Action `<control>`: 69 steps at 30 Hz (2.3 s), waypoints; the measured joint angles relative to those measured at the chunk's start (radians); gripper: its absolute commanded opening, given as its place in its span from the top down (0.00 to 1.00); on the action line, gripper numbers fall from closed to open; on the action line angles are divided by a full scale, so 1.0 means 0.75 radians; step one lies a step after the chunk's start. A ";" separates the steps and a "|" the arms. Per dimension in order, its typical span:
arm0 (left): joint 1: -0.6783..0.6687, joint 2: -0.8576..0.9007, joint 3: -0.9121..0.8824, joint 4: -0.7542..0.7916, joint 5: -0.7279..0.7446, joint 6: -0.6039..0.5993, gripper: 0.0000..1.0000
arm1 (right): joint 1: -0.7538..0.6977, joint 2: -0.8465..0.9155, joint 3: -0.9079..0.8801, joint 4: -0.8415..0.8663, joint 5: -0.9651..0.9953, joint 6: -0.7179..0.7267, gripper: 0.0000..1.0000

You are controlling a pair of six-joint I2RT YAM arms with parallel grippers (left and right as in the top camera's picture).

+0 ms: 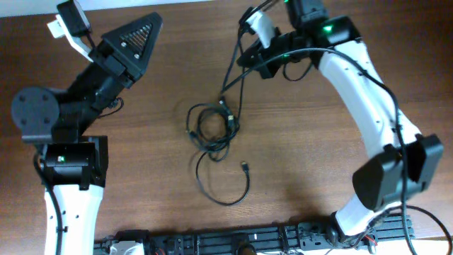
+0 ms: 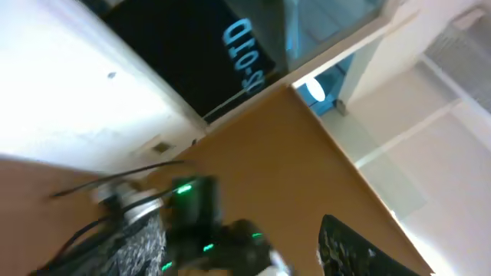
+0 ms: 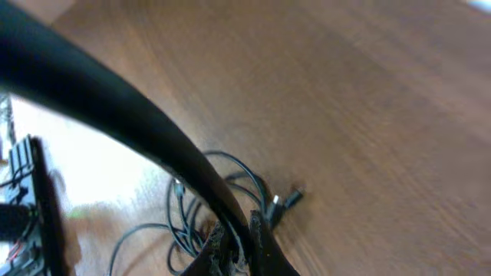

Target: Untangle cables

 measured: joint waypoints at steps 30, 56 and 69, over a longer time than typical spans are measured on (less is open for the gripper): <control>-0.114 0.021 0.011 -1.042 0.536 1.309 0.09 | -0.038 -0.721 0.001 0.472 -0.034 0.763 0.96; -0.198 0.095 0.011 -1.077 0.470 1.366 0.10 | -0.038 -0.705 0.002 -0.153 1.072 0.380 0.96; -0.198 0.095 0.011 -1.077 0.469 1.366 0.10 | -0.038 -0.428 0.001 -0.760 1.124 0.449 0.96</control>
